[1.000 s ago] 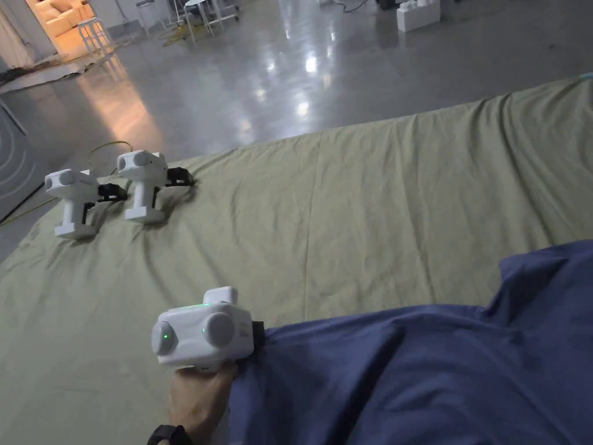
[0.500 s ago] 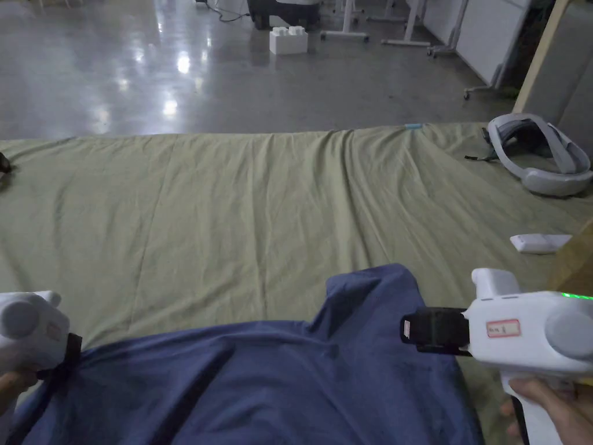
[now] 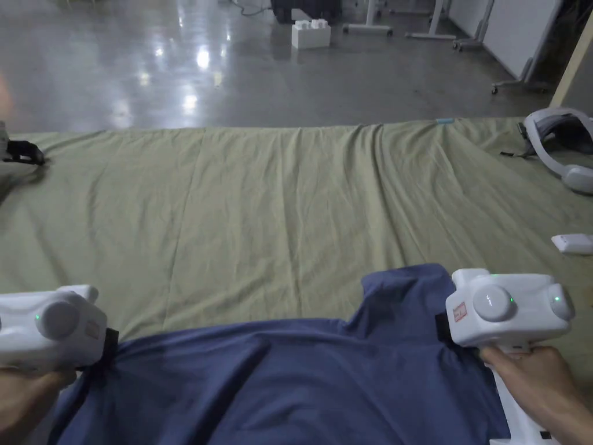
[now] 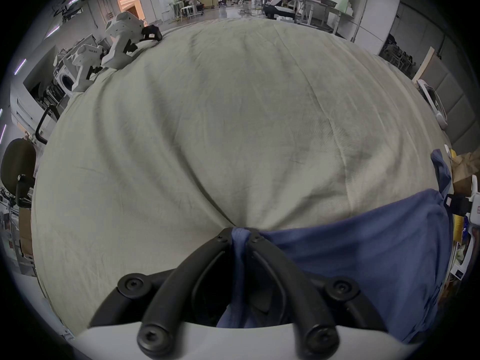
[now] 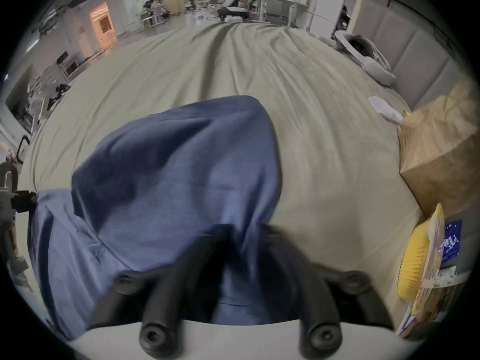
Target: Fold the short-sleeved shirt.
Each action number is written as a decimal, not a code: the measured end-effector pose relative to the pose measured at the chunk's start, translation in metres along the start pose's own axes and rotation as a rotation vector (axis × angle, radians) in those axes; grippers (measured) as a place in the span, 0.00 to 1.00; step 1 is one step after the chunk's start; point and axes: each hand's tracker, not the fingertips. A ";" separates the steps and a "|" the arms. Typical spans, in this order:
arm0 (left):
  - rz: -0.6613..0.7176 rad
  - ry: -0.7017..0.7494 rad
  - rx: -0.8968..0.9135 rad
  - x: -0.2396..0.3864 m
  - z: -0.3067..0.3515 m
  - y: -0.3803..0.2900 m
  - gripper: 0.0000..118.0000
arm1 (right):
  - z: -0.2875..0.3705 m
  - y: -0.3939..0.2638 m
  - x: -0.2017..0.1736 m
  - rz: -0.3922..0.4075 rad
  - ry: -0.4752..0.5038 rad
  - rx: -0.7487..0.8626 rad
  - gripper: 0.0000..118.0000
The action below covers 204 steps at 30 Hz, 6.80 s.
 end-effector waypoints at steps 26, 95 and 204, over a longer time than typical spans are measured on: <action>-0.016 -0.192 0.886 -0.072 0.483 -0.123 0.06 | 0.478 -0.077 0.053 0.009 0.116 0.876 0.04; 0.226 -0.143 0.848 -0.059 0.311 -0.004 0.06 | 0.354 0.062 -0.012 0.014 0.003 0.947 0.04; 0.094 -0.159 0.116 -0.073 0.189 -0.390 0.42 | 0.356 -0.368 -0.025 0.123 0.130 0.780 0.02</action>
